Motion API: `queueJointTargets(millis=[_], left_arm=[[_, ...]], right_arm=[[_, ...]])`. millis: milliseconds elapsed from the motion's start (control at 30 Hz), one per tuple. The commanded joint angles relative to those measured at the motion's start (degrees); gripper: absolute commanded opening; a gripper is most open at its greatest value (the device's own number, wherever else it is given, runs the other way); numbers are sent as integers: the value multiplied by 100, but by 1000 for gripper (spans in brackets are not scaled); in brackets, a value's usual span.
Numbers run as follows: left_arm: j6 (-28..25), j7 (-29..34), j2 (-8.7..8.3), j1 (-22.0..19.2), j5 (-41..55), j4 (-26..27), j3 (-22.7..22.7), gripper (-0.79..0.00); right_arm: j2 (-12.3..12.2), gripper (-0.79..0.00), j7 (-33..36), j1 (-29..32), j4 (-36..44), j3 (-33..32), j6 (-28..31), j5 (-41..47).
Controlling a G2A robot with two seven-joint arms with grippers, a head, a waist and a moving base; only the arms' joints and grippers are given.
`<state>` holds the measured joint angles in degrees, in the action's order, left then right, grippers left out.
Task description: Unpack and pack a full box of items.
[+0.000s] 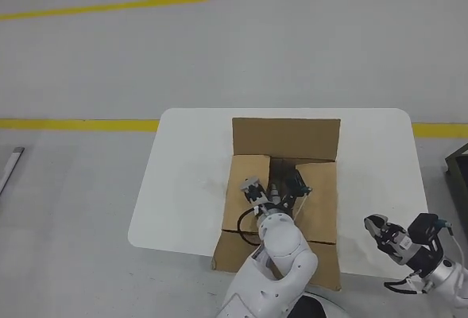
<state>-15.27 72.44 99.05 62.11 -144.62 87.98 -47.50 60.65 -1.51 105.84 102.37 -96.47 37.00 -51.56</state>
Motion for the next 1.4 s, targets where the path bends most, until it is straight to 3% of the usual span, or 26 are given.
queueJointTargets(millis=[0, 333, 633, 967, 1000, 1033, 1067, 1100, 1133, 1367], left_arm=[[37, -31, 14, 37, 77, 48, -57, -785], [143, -91, 105, 238, 949, 627, -478, -785], [410, -96, 216, 379, 2320, 1319, -823, -785], [698, -14, 270, 504, 3459, 1882, -1219, -785], [678, -12, 268, 510, 3526, 1902, -1255, -754], [695, -8, 262, 507, 3497, 1925, -1308, -646], [690, -13, 257, 508, 3452, 1933, -1318, -428], [666, -22, 253, 513, 3434, 1939, -1309, -366], [664, -23, 252, 521, 3447, 1948, -1313, 0], [528, -26, 225, 524, 3222, 2084, -1299, 0]], right_arm=[[3, -785, 9, -16, -7, 12, -5, 22], [12, -785, 107, -76, 121, -1, 224, 788], [-35, -785, 808, -201, 794, -218, 244, 1156], [-116, -785, 1659, -316, 769, -504, 474, 1326], [-123, -785, 1739, -327, 746, -507, 485, 1337], [-128, -785, 1829, -335, 713, -483, 488, 1342], [-133, -785, 1904, -361, 686, -462, 477, 1336], [-137, -785, 1969, -392, 666, -435, 449, 1294], [-139, -785, 2016, -416, 648, -398, 423, 1258], [-141, -785, 2152, -566, 518, -181, 234, 1001]])
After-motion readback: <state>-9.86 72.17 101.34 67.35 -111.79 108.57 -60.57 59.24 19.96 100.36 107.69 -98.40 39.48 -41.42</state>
